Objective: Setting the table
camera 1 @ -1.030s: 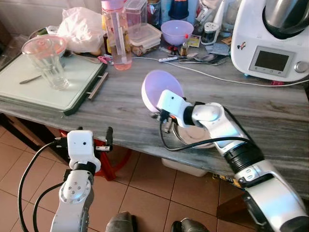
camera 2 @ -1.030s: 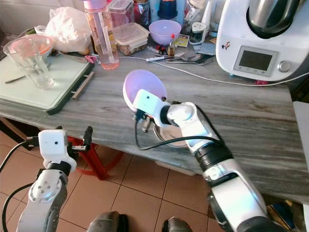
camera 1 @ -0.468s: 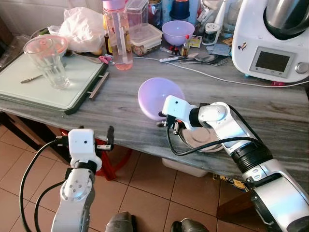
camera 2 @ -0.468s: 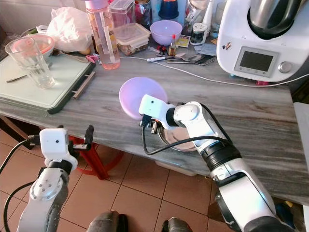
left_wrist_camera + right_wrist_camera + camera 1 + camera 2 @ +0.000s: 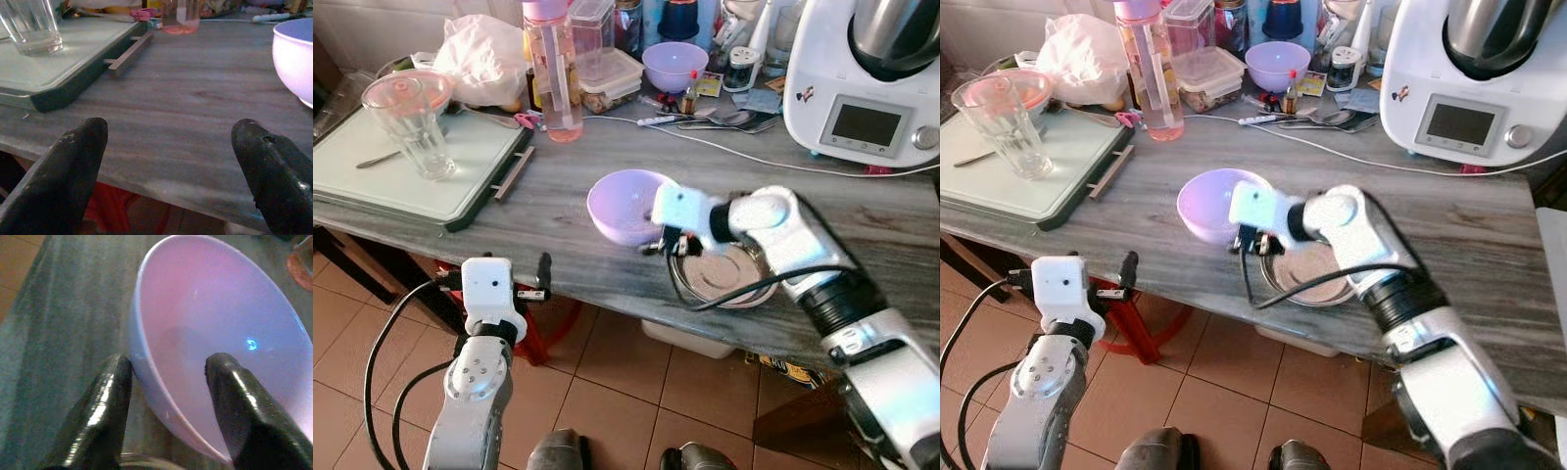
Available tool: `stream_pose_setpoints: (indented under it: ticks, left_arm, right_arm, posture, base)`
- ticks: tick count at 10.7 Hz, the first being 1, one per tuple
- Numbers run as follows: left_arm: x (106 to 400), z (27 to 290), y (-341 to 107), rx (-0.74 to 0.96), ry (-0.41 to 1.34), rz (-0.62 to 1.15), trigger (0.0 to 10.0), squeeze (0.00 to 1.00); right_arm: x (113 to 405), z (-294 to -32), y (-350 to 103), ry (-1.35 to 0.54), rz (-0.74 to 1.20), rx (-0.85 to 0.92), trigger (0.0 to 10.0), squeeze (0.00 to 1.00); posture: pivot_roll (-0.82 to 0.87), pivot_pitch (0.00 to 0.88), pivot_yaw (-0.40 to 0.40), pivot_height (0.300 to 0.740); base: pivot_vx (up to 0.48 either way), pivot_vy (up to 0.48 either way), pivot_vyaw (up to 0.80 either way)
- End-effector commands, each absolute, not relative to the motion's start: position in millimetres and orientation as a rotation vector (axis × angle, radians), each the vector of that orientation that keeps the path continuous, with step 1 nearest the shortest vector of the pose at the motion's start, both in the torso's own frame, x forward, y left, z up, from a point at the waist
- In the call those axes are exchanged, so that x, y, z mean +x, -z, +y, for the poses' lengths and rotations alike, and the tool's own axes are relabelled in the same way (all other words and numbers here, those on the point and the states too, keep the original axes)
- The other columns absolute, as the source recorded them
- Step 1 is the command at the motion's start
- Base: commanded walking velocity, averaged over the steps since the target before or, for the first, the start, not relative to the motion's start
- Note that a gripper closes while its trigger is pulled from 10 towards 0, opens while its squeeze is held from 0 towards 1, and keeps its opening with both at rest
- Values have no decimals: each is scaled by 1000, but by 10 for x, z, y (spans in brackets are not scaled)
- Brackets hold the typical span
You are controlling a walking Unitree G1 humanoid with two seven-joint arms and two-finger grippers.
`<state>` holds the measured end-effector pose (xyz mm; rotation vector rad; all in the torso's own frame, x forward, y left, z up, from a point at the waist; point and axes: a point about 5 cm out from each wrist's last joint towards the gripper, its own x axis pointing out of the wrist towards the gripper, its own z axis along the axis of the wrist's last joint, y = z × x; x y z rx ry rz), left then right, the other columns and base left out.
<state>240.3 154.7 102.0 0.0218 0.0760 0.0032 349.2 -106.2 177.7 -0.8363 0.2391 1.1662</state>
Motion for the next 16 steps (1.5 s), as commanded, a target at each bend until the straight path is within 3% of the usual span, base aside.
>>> stream_pose_setpoints:
  ticks: [1, 6, 9, 12, 13, 14, 16]
  left_arm:
    - [2426, 1559, -1011, 24, -3, 80, 10000, 0]
    - [2459, 1549, -991, 24, 6, 81, 10000, 0]
    - [2465, 1532, -994, 20, 10, 75, 10000, 0]
    - [2428, 1519, -972, 14, 19, 83, 10000, 0]
    - [2423, 1520, -975, 13, 24, 86, 10000, 0]
    - [2420, 1516, -971, 13, 28, 89, 10000, 0]
    - [2442, 1472, -975, -2, 64, 91, 10000, 0]
  right_arm:
    - [3508, -1068, -1899, -1167, 207, -850, 10000, 1000]
    - [3493, -1025, -2029, -1173, 147, -749, 10000, 1000]
    - [3492, -902, -2239, -1077, -43, -591, 10000, 1000]
    - [3475, -1006, -2321, -663, -236, -381, 10000, 1000]
    - [3357, -1140, -2273, -482, -293, -386, 10000, 1000]
    - [3286, -1198, -2268, -434, -338, -444, 10000, 1000]
    - [3096, -1516, -2087, -185, -286, -437, 10000, 1000]
  posture:
    - [98, 49, 39, 740]
    - [93, 33, 40, 740]
    - [85, 31, 43, 740]
    - [73, 44, 46, 740]
    - [63, 54, 47, 740]
    - [61, 59, 48, 740]
    - [31, 73, 63, 740]
  base:
    - [0, 0, 0]
    - [0, 0, 0]
    - [0, 0, 0]
    - [0, 0, 0]
    - [0, 0, 0]
    - [0, 0, 0]
    - [0, 0, 0]
